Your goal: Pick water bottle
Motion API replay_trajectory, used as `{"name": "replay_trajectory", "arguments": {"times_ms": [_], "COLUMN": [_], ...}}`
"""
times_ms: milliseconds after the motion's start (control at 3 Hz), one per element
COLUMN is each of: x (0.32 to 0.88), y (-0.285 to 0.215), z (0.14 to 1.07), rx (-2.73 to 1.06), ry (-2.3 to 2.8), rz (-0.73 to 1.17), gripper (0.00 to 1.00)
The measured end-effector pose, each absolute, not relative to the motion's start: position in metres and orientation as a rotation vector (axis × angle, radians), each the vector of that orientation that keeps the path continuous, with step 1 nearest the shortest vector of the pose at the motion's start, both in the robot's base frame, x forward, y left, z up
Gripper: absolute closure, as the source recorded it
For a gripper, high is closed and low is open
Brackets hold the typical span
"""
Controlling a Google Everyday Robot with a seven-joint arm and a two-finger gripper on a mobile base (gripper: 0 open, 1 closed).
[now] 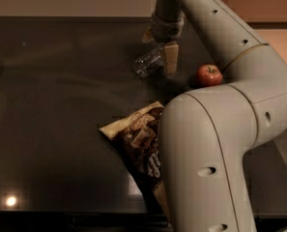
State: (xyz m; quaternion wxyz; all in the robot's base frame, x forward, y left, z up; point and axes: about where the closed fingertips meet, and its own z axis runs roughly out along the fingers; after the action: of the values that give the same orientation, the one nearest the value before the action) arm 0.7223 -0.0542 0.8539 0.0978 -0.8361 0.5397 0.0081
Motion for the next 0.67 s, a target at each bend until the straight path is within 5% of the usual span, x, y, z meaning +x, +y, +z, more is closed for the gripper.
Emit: {"name": "replay_trajectory", "arguments": {"times_ms": [667], "x": [0.7196], "y": [-0.0549], "z": [0.8357], "rx": [-2.615], "ry": [1.543], "rz": [-0.013], "gripper": [0.09]}}
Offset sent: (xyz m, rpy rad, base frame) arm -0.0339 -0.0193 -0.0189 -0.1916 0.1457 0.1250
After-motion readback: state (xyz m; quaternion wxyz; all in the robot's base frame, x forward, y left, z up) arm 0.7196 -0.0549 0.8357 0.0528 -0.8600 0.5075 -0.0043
